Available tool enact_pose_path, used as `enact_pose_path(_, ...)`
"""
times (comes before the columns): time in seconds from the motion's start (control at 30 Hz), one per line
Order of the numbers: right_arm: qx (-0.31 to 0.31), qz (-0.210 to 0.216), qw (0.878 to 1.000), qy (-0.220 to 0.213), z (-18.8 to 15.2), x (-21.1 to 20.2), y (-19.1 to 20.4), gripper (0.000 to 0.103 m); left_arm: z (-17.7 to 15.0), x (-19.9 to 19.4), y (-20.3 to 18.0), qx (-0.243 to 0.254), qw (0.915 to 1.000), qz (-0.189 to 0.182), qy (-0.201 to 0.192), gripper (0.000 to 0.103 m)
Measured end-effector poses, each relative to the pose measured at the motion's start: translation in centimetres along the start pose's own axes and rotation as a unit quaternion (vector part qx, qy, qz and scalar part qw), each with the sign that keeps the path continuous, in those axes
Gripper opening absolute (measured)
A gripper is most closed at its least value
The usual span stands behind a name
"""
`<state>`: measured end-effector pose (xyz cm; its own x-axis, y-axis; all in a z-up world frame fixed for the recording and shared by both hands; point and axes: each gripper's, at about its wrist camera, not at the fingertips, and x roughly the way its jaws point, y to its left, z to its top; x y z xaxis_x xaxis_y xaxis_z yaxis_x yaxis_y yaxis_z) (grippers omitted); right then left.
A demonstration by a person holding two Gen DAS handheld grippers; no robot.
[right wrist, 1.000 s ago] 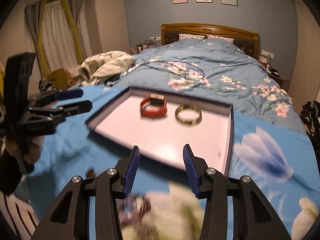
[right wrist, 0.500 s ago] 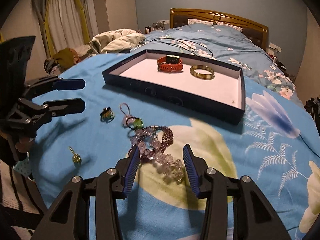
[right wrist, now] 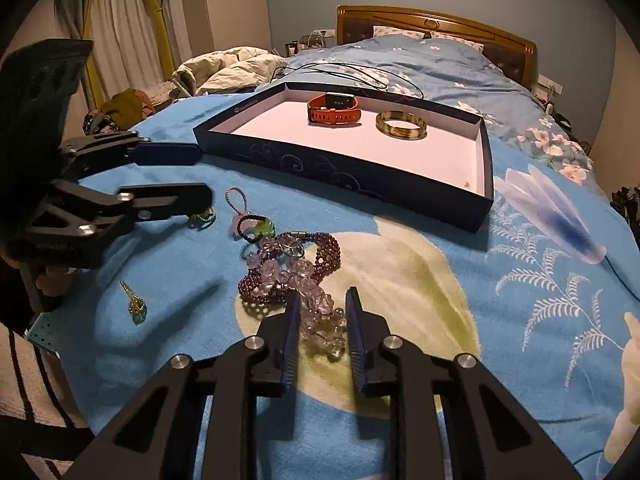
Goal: Organize jewelry
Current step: 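Grasp the pink keychain charm with the left tool while the right tool grasps the crystal bracelet, then carry the pink charm and crystal bracelet into the box and release both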
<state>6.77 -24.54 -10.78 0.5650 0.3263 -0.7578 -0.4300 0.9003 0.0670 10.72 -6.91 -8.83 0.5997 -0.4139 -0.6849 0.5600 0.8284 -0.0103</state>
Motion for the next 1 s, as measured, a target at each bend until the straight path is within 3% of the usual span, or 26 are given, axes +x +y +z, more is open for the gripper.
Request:
enact_pose_path(0.07,0.004,0.002,1.000,-0.002,0.0,-0.1,-0.1,0.019,0.2,1.0,0.1,-0.005,0.9998,-0.008,0.016,0.054)
enact_pose_path(0.27,0.016,0.020,0.999,-0.029,0.7,-1.3,-0.3,0.008,0.1,1.9,-0.7,0.010,0.9992,-0.023,0.031,0.052)
enact_pose_path(0.4,0.021,0.025,0.999,-0.041,1.2,-1.8,-0.3,0.008,0.2,3.2,-0.9,0.012,0.9979,-0.029,0.056,0.042)
enact_pose_path(0.67,0.040,0.045,0.996,-0.064,2.0,-2.8,-0.6,0.008,0.3,4.3,-0.4,-0.008,0.9964,-0.043,0.073,0.011)
enact_pose_path(1.0,0.048,0.046,0.994,-0.086,3.2,-3.8,-0.8,0.008,0.5,3.2,-0.4,-0.012,0.9979,-0.039,0.051,0.010)
